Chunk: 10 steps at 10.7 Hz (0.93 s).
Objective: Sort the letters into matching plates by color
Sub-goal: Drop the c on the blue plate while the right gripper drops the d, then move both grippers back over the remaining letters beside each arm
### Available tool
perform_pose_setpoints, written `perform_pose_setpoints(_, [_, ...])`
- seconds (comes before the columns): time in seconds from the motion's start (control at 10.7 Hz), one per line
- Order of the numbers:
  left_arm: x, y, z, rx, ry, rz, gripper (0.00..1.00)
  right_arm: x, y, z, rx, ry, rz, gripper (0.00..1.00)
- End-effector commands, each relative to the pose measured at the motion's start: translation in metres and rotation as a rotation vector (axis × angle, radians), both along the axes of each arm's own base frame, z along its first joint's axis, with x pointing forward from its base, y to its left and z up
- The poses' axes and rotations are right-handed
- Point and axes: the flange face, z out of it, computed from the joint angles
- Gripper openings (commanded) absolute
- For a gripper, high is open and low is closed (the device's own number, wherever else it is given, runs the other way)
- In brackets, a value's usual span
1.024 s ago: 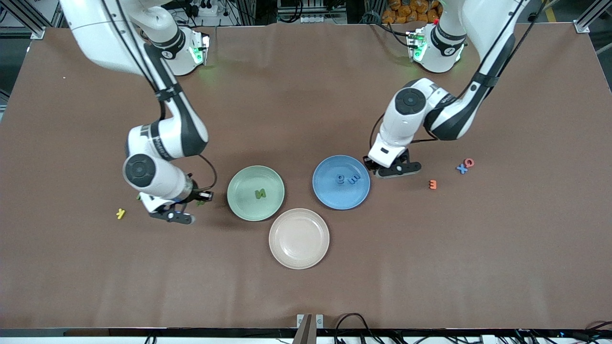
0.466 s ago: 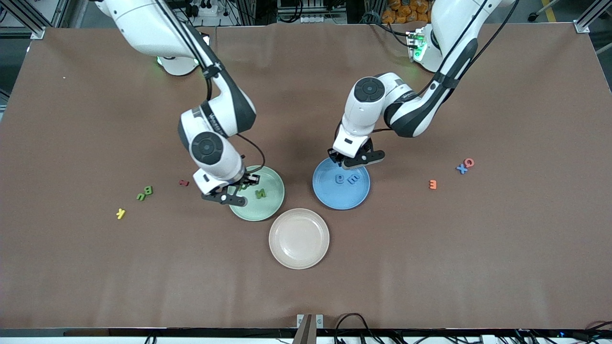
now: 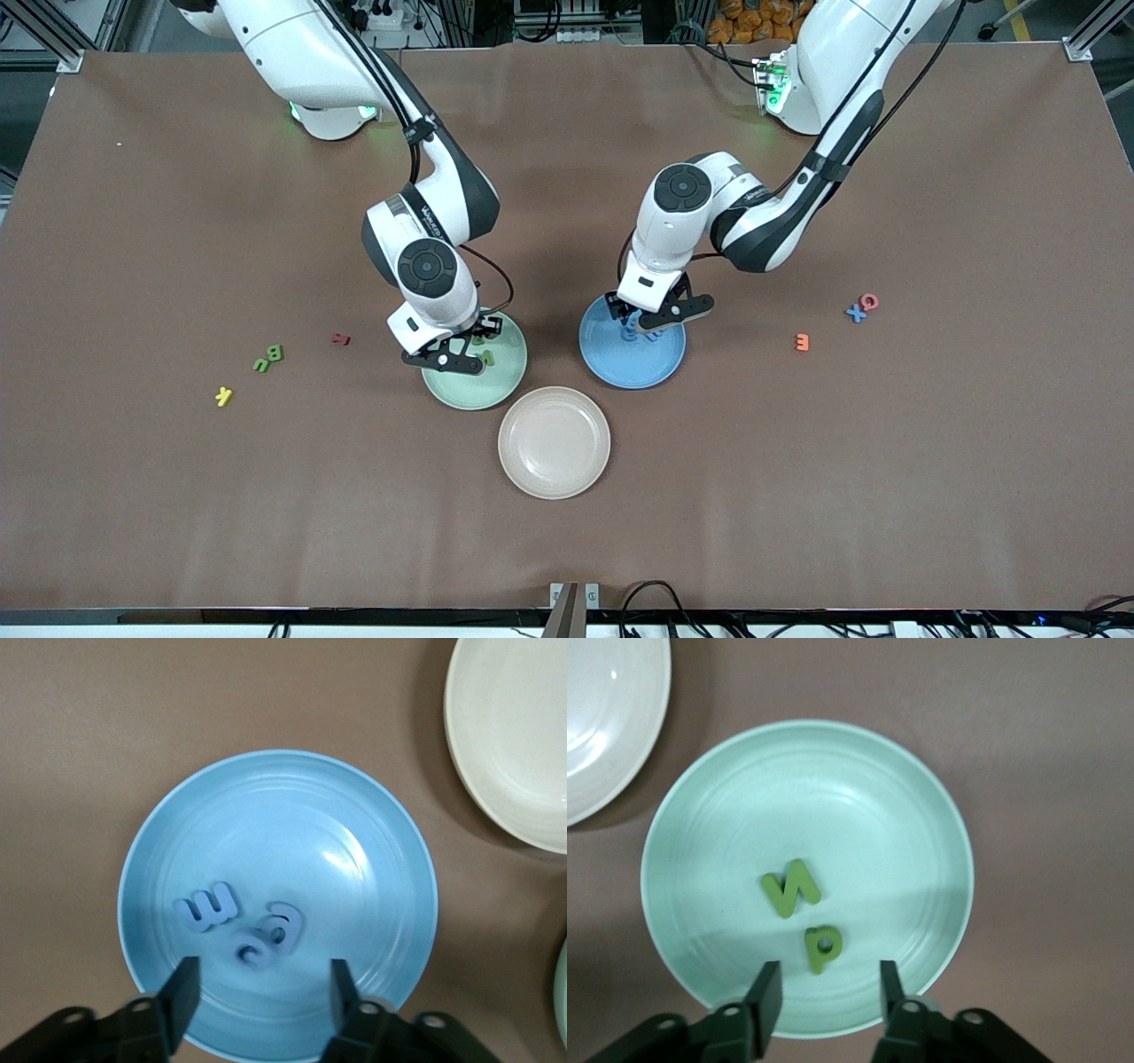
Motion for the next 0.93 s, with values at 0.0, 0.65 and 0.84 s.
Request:
perform_pose_setpoints(0.0, [0.010,0.013,-0.004,0.049,-0.010,-0.071,1.00,0.019,-0.021,0.017,-0.033,-0.029,0.049,1.00])
perform_pose_setpoints(0.65, [0.053,0.121,-0.013,0.166,0.053,-0.244,1.00,0.078,-0.182,0.013,-0.073,0.031,0.192,1.00])
perform_pose_setpoints(0.84, [0.054,0.148,-0.016,0.188,0.066,-0.334,1.00,0.090,-0.236,0.011,-0.068,0.033,0.143,1.00])
